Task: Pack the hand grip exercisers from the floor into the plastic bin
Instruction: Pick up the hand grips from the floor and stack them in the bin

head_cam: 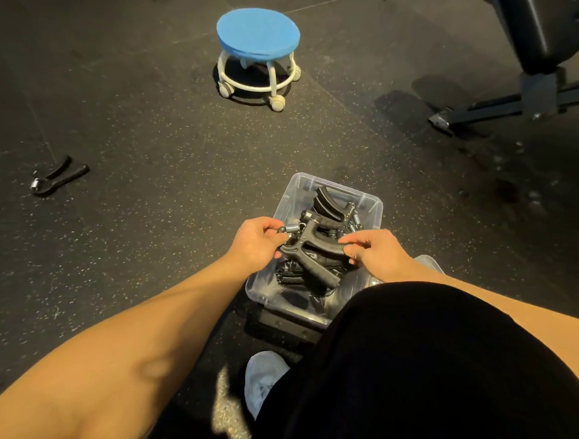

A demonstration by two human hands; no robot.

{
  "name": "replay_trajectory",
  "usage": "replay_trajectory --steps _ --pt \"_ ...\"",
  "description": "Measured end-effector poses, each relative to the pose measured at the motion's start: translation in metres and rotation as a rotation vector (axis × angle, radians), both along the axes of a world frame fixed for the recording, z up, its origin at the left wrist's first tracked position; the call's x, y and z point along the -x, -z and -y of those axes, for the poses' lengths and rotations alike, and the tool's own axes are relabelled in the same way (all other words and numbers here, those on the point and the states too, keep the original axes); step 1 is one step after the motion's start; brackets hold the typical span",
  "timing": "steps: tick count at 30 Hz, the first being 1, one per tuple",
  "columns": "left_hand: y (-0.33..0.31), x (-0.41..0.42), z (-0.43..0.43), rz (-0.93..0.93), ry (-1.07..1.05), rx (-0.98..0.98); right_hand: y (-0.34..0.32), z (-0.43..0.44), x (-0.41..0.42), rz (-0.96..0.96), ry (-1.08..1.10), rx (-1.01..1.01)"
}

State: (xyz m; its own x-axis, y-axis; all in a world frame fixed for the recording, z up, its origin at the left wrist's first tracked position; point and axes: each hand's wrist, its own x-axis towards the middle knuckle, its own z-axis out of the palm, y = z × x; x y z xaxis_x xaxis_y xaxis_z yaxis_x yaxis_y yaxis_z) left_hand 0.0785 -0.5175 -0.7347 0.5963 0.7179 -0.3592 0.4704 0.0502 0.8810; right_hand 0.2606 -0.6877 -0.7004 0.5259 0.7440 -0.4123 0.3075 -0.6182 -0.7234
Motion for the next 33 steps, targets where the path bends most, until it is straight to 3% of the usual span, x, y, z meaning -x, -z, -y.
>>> replay_trajectory --steps 4,10,16,22,28,33 --pt "0.007 0.000 0.006 -0.093 0.024 -0.103 0.001 0.004 0.001 -0.015 -0.006 0.014" --pt "0.012 0.027 0.008 -0.187 0.244 -0.192 0.008 0.019 0.009 -0.002 -0.063 0.094" --pt "0.019 0.039 0.003 -0.415 0.469 -0.437 0.031 0.016 0.032 0.055 -0.051 0.170" --pt "0.029 0.043 -0.002 -0.398 0.713 -0.794 0.048 0.013 0.046 -0.013 0.082 0.228" --pt "0.043 0.049 -0.005 -0.328 0.782 -1.018 0.058 0.009 0.052 0.035 0.011 0.235" --pt "0.052 0.054 0.000 -0.329 0.608 -0.940 0.067 0.005 0.057 0.076 0.009 0.263"
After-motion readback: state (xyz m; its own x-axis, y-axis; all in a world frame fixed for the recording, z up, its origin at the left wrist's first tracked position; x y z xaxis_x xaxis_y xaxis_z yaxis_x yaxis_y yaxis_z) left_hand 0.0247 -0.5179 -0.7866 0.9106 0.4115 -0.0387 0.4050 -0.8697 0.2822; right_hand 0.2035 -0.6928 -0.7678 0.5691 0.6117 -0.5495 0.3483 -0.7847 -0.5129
